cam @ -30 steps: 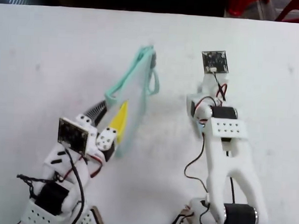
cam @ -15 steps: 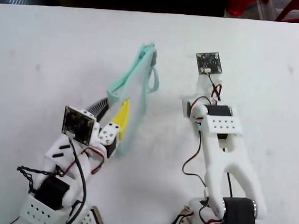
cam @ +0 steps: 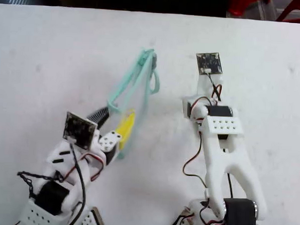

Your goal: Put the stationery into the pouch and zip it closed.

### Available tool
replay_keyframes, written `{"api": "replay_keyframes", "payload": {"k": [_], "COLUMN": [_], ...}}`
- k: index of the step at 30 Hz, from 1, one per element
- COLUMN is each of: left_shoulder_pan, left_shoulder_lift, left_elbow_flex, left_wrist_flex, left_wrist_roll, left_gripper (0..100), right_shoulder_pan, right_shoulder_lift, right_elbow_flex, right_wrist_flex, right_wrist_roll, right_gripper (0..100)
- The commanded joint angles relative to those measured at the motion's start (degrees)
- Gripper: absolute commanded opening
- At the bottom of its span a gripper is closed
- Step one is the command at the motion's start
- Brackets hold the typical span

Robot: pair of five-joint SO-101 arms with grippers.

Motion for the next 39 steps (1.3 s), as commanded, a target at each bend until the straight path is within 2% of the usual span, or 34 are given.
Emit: {"api": "replay_keyframes", "payload": {"k": [1, 11, 14, 18, 26, 39], "left_shoulder_pan": [0.6, 0.5, 0.5, -2.5, -4.0, -3.9], "left_shoulder_lift": [-1.7, -5.0, -5.9, -6.8, -6.8, -6.8], "left_elbow_flex": [3.2, 6.1, 6.1, 6.2, 6.2, 6.2], "left_wrist_flex": [0.0, -1.3, -1.3, -1.5, -1.6, -1.5], "left_wrist_roll": [-0.4, -0.4, -0.4, -0.3, -0.3, -0.3], "left_gripper": [21, 21, 21, 21, 21, 21], "right_shoulder_pan": [0.0, 1.5, 4.4, 6.3, 6.1, 6.8], "right_shoulder_lift": [-0.5, -1.1, 1.7, 13.9, 39.5, 64.0], "right_elbow_flex": [-0.4, -3.0, -11.6, -26.6, -54.8, -86.0], "right_wrist_flex": [-1.1, -1.5, 3.1, 14.1, 26.7, 38.6], "right_wrist_roll": [-0.3, 0.2, -0.2, -0.3, -0.2, -0.2], "right_gripper": [19.8, 19.7, 16.7, 10.8, 16.8, 17.0]}}
